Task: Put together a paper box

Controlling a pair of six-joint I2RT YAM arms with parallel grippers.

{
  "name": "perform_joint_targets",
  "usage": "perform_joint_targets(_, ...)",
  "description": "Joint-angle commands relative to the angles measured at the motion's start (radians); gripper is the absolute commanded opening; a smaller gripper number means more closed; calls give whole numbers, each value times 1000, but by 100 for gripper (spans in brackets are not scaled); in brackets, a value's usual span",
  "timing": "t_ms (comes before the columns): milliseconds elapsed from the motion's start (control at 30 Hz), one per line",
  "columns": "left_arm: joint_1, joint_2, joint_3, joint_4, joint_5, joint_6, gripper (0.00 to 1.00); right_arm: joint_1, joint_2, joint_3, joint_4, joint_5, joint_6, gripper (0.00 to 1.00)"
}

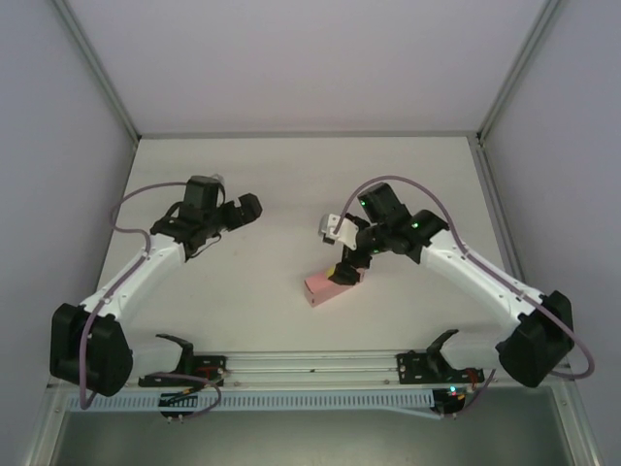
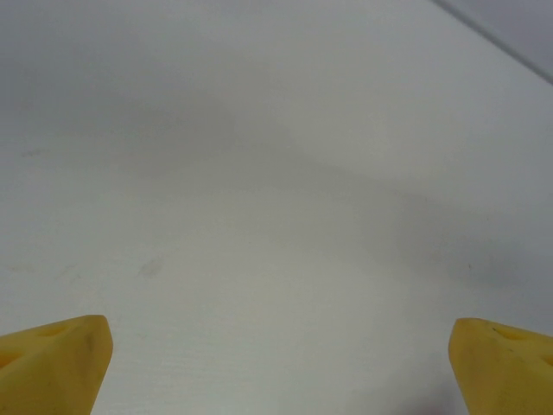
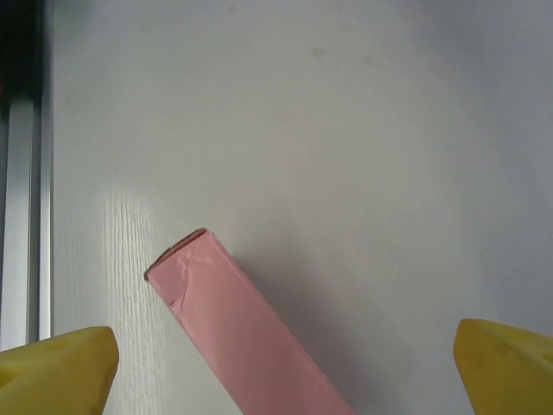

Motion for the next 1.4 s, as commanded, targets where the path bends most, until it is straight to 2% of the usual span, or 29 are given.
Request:
perform_joint_targets(0, 5, -3, 9, -29, 78, 19, 100, 38, 55, 46, -196, -14, -329, 100)
perform_joint_targets(167, 7, -12, -1, -26, 58, 39, 100, 92, 134, 10, -148, 183, -297, 100)
perform_joint_targets(433, 7, -16, -3, -29, 45, 78, 100, 123, 316, 65, -122, 314, -240, 98)
perform_joint_targets(533, 6, -12, -10, -34, 27, 98, 100, 135, 389, 90, -172, 355, -212, 88)
perform_joint_targets(600, 7, -4, -17, -37, 17, 98, 99, 136, 412, 99, -167, 402, -173, 68)
perform_joint_targets(667, 7, 7, -20, -36, 17, 99, 99, 144, 413, 93, -136, 430, -160, 53)
perform_joint_targets(800, 7, 19, -16, -34, 13, 102, 99, 153, 361, 67, -41, 476, -143, 45)
perform_joint_targets(867, 8, 20, -12, -35, 9, 102, 100, 154, 331, 48, 42, 542, -110, 39)
perform_joint_targets(900, 6, 18, -13, -35, 5, 101, 99, 155, 318, 38, 86, 592, -94, 39)
perform_joint_targets(967, 7, 14, -13, -34, -2, 100, 100, 155, 304, 11, 204, 729, -54, 35)
perform_joint_targets(1000, 7, 8, -13, -35, -9, 100, 100, 155, 304, -6, 286, 822, -43, 40)
perform_joint_targets(1067, 7, -2, -16, -40, -30, 96, 99, 154, 315, -47, 452, 975, -15, 34)
perform_joint_targets(1100, 7, -7, -17, -44, -41, 92, 100, 156, 332, -64, 517, 1027, -21, 38)
perform_joint_targets(1267, 7, -33, -32, -52, -60, 90, 100, 162, 440, -169, 886, 1210, -107, 38)
perform_joint_targets(1367, 7, -43, -32, -68, -74, 92, 100, 175, 505, -226, 1056, 1252, -194, 37)
